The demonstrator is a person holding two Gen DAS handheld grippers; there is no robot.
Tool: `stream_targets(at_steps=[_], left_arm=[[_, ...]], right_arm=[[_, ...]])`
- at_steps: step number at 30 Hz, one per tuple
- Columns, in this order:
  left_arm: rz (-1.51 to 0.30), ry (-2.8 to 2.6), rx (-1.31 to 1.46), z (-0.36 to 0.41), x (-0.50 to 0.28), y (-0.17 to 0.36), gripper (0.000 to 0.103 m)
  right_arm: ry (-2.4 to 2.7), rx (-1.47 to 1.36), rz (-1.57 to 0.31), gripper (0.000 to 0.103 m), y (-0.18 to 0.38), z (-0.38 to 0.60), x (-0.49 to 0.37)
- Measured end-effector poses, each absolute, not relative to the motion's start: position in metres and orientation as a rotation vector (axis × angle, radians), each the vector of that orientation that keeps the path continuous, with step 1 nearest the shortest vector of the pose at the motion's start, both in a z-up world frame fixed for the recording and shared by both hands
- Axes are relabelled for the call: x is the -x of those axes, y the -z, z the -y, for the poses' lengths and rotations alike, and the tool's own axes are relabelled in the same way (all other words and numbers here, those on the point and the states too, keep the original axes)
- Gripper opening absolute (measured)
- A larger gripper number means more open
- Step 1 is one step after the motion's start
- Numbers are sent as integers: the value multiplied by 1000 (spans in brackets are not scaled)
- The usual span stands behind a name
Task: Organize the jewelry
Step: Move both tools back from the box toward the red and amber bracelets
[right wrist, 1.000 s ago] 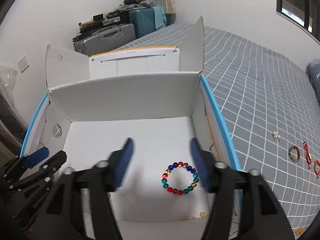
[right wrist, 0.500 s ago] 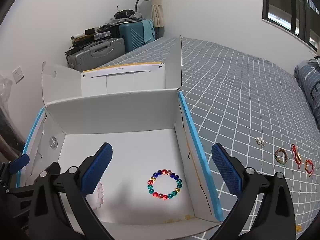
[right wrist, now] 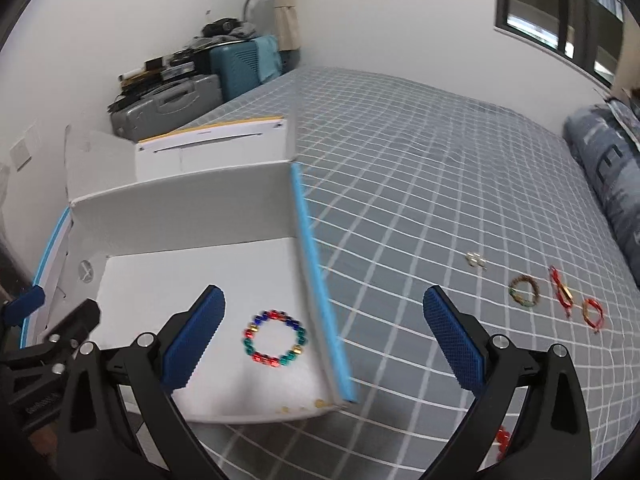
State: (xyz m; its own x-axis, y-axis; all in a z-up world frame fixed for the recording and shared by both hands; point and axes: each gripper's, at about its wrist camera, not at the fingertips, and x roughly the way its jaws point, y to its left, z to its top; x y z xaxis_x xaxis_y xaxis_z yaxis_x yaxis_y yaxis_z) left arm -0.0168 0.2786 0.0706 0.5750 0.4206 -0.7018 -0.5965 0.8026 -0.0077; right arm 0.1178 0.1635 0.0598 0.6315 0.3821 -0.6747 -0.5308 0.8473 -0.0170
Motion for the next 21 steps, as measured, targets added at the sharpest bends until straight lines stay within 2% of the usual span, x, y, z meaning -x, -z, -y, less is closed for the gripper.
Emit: stream_targets(at_steps=[9,21], left_arm=[[-741,-492,217,-227,-3,-83,97],[-757,-309,117,-116,-36,-82,97]], right_arm=[[-409,189,-709,95,-64,-84,-127],[-245,134,-728,95,-61,35,-125]])
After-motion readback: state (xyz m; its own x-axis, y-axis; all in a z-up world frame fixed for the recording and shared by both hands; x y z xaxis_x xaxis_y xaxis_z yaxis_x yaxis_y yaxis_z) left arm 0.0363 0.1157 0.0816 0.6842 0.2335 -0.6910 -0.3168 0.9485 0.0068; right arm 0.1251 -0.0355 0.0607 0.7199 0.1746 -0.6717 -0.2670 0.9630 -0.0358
